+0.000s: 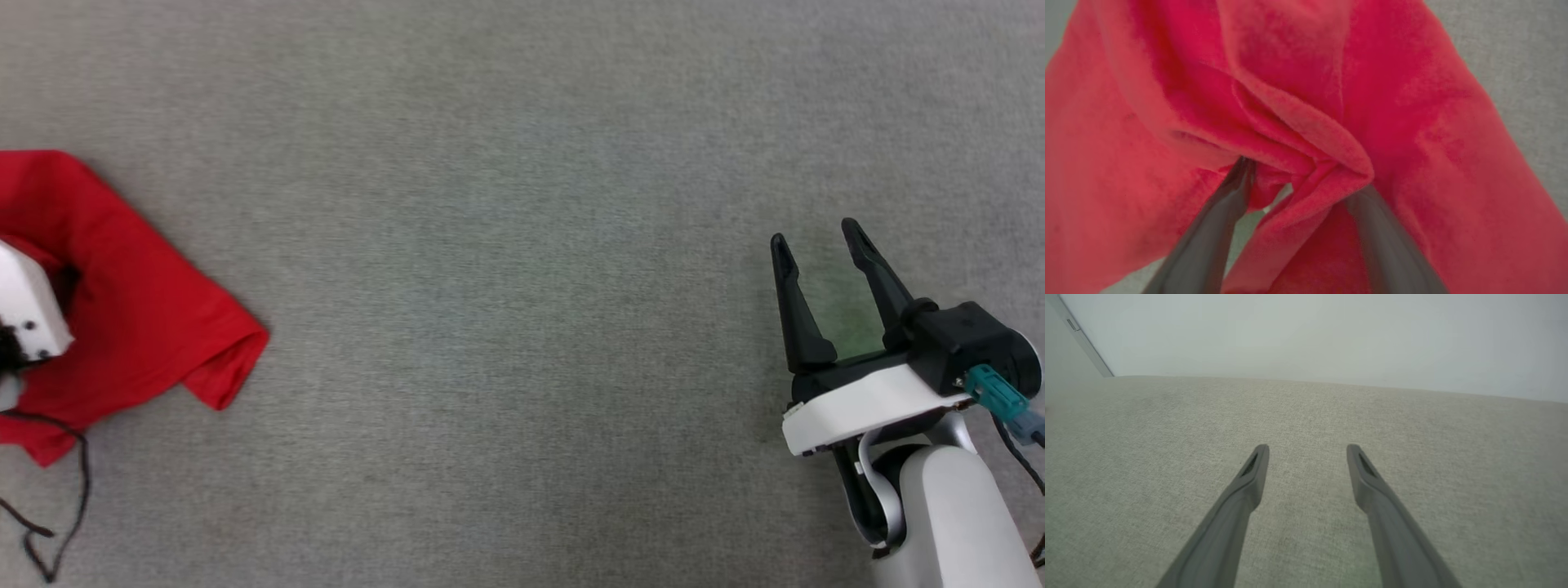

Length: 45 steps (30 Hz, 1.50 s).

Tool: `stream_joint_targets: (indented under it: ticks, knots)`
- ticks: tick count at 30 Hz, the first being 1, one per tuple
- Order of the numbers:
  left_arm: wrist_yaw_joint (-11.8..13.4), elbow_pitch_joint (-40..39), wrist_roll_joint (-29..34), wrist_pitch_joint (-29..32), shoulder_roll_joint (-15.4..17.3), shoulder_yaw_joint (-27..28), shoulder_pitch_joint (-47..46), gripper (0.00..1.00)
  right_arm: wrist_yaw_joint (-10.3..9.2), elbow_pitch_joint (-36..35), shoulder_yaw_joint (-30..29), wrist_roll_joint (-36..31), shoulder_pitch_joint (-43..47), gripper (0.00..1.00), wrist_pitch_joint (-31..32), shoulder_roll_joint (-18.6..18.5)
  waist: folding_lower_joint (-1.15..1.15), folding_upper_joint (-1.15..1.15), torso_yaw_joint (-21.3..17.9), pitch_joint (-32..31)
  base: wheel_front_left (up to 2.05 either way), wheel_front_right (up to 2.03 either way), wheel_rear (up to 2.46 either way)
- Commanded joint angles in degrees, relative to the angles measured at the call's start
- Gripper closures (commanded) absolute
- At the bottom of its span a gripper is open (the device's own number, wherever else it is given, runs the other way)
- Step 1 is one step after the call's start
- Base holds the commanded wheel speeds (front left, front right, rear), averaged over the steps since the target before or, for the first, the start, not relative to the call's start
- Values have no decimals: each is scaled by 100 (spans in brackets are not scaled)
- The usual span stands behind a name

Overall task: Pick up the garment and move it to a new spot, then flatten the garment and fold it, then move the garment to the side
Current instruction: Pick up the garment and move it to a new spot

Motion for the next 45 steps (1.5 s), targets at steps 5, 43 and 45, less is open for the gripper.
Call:
stream_joint_targets:
  ticks: [5, 43, 45]
  knots:
    - [-6, 544, -460, 981, -184, -112, 420, 0, -2, 134, 25, 26, -214, 0, -111, 3, -1, 0, -164, 182, 0, 0, 0]
    - [734, -1668, 743, -3456, -1669, -1404, 88, 100, -2, -220, -266, 45, 924, 0, 396, 3, -1, 0, -711, -2133, 0, 0, 0]
    - [650, -1745, 672, -3411, -1908, -1567, 185, 100, -3, -258, -281, 70, 948, 0, 436, 3, -1, 0, -911, -2097, 0, 0, 0]
